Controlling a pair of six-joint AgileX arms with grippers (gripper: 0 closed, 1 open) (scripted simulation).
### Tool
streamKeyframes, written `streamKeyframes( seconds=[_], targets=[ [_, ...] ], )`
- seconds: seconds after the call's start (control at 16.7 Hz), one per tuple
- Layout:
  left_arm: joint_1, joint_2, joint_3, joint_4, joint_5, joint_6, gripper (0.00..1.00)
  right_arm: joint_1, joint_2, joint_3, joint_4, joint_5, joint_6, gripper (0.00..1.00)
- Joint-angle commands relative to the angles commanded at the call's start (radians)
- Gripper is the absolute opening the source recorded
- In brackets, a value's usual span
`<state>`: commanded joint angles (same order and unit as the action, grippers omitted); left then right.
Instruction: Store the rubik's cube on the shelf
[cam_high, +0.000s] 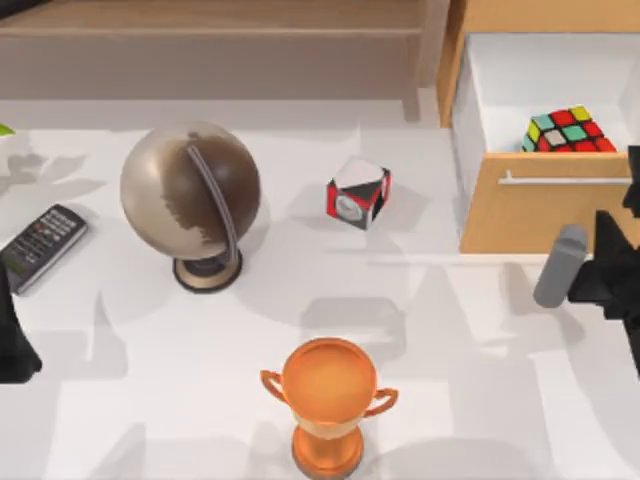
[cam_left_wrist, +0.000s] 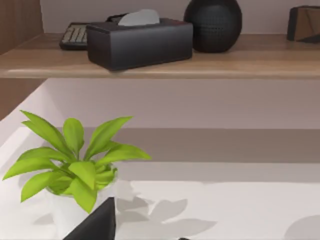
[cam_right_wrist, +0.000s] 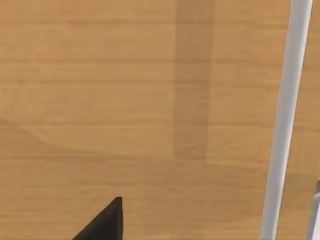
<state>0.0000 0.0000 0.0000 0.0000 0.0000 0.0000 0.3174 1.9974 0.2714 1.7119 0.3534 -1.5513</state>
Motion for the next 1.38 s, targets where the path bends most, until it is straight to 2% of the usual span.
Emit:
streamKeyframes(
  seconds=[0.6,0.96,1.2,1.38],
  targets=[
    [0.000,0.000,0.000,0.000,0.000,0.000,1.00,0.031,-0.008,-0.073,0.066,0.032,0.000,1.00],
    [0.000,0.000,0.000,0.000,0.000,0.000,1.00,0.046,0.024,-0.061,0.025,0.020,0.016,1.00],
    [0.000,0.000,0.000,0.000,0.000,0.000,1.00,0.143,-0.068,0.012,-0.132,-0.040,0.114,1.00],
    [0.000,0.000,0.000,0.000,0.000,0.000,1.00,0.214,-0.137,0.124,-0.350,-0.100,0.233,1.00]
  ],
)
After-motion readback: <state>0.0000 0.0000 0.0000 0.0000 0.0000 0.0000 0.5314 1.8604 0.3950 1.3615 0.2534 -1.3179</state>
